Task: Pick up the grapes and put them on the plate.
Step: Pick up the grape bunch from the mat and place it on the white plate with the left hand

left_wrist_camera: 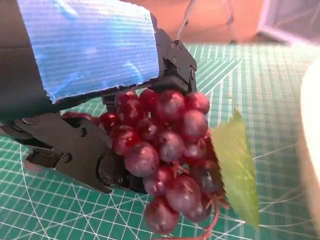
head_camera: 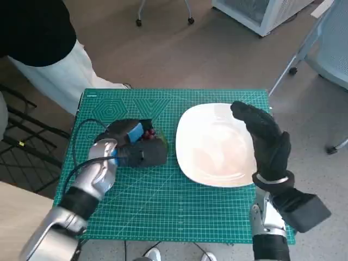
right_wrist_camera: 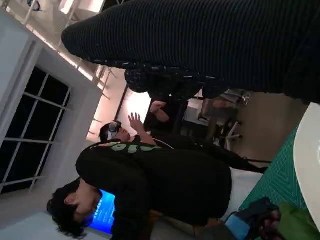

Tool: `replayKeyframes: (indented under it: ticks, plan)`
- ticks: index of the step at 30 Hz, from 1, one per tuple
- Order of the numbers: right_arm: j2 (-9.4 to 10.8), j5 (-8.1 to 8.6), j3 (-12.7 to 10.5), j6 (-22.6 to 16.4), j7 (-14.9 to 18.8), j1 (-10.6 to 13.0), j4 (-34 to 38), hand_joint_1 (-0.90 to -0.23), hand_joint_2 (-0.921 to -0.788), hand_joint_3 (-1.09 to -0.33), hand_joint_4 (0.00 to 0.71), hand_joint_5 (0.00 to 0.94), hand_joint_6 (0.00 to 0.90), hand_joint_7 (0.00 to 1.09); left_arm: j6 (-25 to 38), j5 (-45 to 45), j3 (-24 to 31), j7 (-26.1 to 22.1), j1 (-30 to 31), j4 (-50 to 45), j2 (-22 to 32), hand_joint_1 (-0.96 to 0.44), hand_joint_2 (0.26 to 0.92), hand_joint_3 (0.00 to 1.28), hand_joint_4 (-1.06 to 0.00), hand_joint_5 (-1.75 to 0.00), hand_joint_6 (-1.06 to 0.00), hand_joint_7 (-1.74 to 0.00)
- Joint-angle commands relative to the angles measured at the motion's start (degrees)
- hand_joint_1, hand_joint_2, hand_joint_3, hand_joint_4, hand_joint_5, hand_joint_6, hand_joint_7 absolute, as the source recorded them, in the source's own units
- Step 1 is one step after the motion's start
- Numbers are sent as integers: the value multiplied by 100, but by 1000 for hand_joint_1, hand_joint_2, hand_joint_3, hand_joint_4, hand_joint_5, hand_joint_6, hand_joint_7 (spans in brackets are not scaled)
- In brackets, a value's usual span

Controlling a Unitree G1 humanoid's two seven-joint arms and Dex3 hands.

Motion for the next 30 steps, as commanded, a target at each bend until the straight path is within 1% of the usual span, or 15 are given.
replayKeyframes:
  ticks: [1, 4, 8, 14, 21, 30]
  plan:
    - [-15, 61, -55, 83, 10, -2, 90, -724, -921, -695, 355, 0, 14, 564, 116, 17, 313, -22, 318, -1057, 228, 4, 921, 192, -491, -1531, -583, -1048]
    - [-18, 61, -71, 86, 5, -18, 94, -720, -921, -696, 355, 0, 15, 564, 132, 20, 483, 25, 532, -1630, 284, 3, 921, 191, -508, -1500, -565, -1079]
    - [-16, 57, -92, 79, 1, -44, 115, -715, -921, -697, 355, 0, 15, 564, 145, 45, 701, 91, 777, -2310, 318, 2, 921, 181, -549, -1362, -522, -1218]
    - [3, 27, -108, 50, -25, -64, 131, -708, -921, -697, 356, 1, 14, 563, 106, 105, 958, 159, 1058, -3093, 327, 2, 921, 160, -595, -1244, -515, -1291]
    - [12, 30, -126, 32, -29, -80, 154, -712, -921, -698, 357, 1, 15, 560, -107, 124, 1140, 295, 1204, -3478, 351, 2, 921, 139, -641, -1202, -518, -1277]
    - [2, 85, -160, 42, -1, -70, 137, -713, -921, -697, 358, 2, 16, 557, -224, 138, 1178, 291, 1167, -3555, 283, 2, 921, 118, -679, -1181, -529, -1242]
